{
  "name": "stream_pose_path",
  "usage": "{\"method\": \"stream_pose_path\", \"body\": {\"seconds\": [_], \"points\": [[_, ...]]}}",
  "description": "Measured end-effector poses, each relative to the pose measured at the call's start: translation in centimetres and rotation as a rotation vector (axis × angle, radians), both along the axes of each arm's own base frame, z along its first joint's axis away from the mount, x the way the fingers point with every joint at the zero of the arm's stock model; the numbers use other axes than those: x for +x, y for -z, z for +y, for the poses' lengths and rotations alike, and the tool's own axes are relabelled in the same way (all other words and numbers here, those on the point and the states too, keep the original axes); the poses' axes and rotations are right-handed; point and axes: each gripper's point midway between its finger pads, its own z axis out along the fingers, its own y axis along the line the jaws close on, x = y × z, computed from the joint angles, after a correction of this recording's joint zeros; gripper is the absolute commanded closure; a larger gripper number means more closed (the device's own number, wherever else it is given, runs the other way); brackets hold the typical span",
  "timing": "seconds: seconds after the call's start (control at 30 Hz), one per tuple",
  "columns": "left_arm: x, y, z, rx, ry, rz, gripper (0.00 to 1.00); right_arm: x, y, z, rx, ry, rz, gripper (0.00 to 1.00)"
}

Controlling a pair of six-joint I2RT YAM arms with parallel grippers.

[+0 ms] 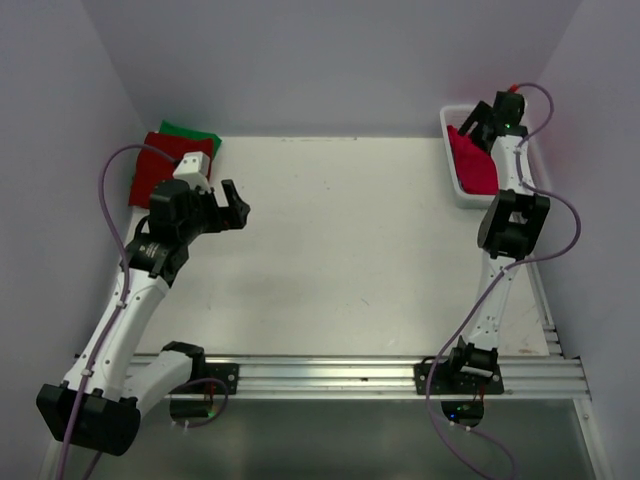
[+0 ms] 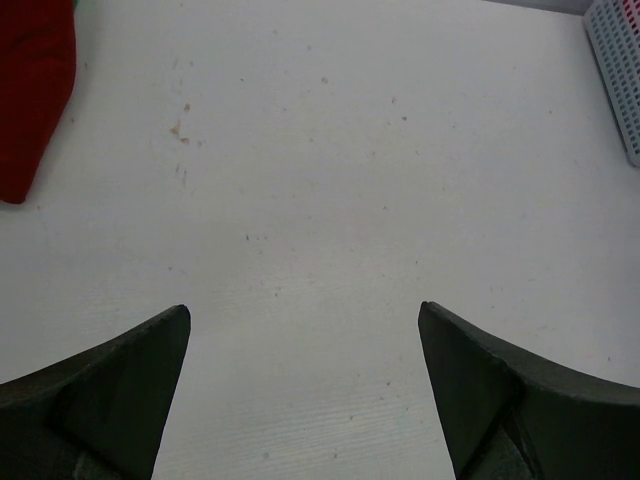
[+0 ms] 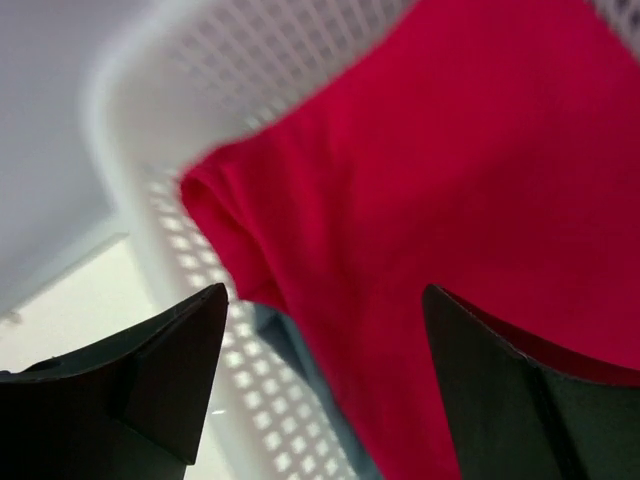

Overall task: Fold and stack the t-shirts
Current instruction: Grab crumpled tshirt from bin with the right arm

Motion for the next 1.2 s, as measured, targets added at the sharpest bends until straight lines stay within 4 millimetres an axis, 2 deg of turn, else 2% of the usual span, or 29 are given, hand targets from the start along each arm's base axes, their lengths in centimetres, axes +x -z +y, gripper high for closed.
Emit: {"method": "stream_pose_path", "body": {"seconds": [0.03, 0.07, 0.13, 0.17, 0.27, 0.37, 0.4, 0.43, 0.67, 0.73, 0.83, 0.9, 1.03, 1.13, 1.2], "points": [[-0.1, 0.0, 0.0, 0.0, 0.0, -0.001, 0.0, -1.0, 3.0, 0.0, 0.011, 0.006, 0.069, 0.19], [-0.1, -0.1, 0.0, 0.0, 0.0, -0.004, 0.0, -1.5, 4.4, 0.0, 0.015, 0.012, 0.104, 0.19], [-0.2, -0.2, 0.1, 0.0, -0.003, -0.009, 0.0, -2.9, 8.6, 0.0, 0.025, 0.023, 0.208, 0.19], [-0.3, -0.3, 0.1, 0.0, -0.003, -0.011, 0.0, -3.1, 9.5, -0.4, 0.015, 0.032, 0.226, 0.2], [-0.3, -0.3, 0.1, -0.001, -0.004, -0.013, 0.0, -2.8, 8.7, -0.5, -0.005, 0.031, 0.215, 0.23], [-0.3, -0.2, 0.1, -0.007, -0.006, -0.009, 0.0, -3.2, 8.8, -0.6, -0.03, 0.024, 0.237, 0.62], [-0.4, -0.2, 0.0, -0.01, -0.003, -0.007, 0.0, -3.4, 9.0, -0.6, -0.037, 0.021, 0.249, 0.97], [-0.4, -0.2, 0.0, -0.011, -0.001, -0.007, 0.0, -3.6, 9.1, -0.6, -0.041, 0.015, 0.256, 1.0], [-0.4, -0.2, -0.2, -0.016, 0.007, -0.007, 0.0, -3.9, 9.6, -0.1, -0.022, -0.003, 0.249, 1.0], [-0.5, -0.3, -0.2, -0.017, 0.008, -0.009, 0.0, -4.4, 9.2, 0.4, -0.019, -0.016, 0.229, 1.0], [-0.6, -0.4, -0.3, -0.02, 0.012, -0.013, 0.0, -5.5, 7.3, 1.3, -0.023, -0.043, 0.183, 1.0], [-0.6, -0.3, -0.3, -0.023, 0.016, -0.015, 0.0, -6.4, 4.6, 2.2, -0.037, -0.062, 0.135, 1.0], [-0.8, 0.2, -0.6, -0.03, 0.03, -0.008, 0.0, -8.0, -3.4, 4.9, -0.071, -0.119, -0.022, 1.0], [-0.9, 0.6, -0.8, -0.038, 0.036, 0.0, 0.0, -9.9, -9.9, 7.2, -0.089, -0.163, -0.161, 1.0], [-1.0, 0.8, -0.9, -0.046, 0.039, 0.004, 0.0, -11.5, -13.3, 9.1, -0.086, -0.21, -0.24, 1.0]]}}
